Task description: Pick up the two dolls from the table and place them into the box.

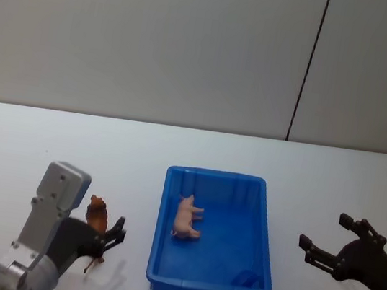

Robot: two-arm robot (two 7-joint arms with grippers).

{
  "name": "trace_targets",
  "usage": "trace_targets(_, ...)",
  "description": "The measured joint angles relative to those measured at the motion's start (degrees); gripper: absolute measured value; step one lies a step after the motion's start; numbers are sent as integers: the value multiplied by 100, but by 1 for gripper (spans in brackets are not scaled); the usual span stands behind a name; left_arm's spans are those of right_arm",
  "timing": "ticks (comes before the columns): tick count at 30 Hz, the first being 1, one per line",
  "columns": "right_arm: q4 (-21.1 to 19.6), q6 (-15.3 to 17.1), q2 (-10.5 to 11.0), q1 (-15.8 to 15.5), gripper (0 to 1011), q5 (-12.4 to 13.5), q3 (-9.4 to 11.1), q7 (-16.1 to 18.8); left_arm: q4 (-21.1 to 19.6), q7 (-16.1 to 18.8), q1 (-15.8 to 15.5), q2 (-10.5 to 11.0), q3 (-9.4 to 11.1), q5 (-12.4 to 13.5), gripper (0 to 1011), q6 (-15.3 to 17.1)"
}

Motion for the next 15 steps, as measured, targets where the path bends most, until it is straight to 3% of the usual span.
trace_targets(8, 0, 0, 4, -4, 1001, 2, 2, 0, 269, -100, 27, 17, -58, -137, 1001, 89)
trace_targets(15, 0, 0, 5, -6, 1001, 1, 3, 0, 652, -337, -107, -89, -92, -163, 1001, 97)
